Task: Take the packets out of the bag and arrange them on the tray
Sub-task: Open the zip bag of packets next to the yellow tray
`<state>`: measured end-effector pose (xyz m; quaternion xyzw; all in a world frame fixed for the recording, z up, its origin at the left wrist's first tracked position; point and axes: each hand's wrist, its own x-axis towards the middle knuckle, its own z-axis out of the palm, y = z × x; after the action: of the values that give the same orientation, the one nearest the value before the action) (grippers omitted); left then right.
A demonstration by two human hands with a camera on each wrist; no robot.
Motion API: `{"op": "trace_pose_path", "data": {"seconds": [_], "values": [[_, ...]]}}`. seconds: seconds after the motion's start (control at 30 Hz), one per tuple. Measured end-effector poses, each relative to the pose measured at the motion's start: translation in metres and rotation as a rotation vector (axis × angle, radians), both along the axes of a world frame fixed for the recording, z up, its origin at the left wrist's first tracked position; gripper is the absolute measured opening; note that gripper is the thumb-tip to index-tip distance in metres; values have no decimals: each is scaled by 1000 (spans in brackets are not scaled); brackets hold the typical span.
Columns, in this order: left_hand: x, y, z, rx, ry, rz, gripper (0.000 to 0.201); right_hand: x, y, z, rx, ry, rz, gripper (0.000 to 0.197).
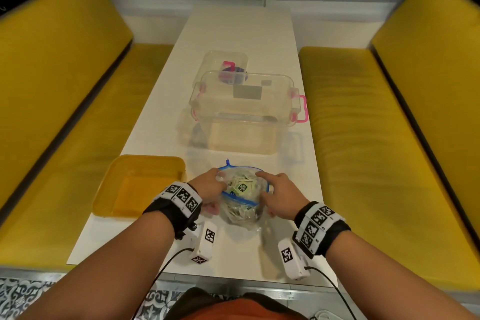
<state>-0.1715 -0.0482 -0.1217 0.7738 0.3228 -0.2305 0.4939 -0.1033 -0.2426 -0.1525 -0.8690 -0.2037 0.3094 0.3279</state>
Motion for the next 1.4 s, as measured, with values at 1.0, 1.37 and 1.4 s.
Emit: {"op": "trace_pose_path", "data": {"seconds": [1.0, 1.37, 1.4], "values": [[-2, -19, 6, 685, 87, -488, 58, 4, -21, -10, 106, -40, 17, 58], [2, -37, 29, 680, -317, -725, 25, 5, -16, 16, -39, -366, 260, 42], [3, -39, 28, 693, -298, -743, 25, 5, -14, 19, -91, -382, 285, 41]]}}
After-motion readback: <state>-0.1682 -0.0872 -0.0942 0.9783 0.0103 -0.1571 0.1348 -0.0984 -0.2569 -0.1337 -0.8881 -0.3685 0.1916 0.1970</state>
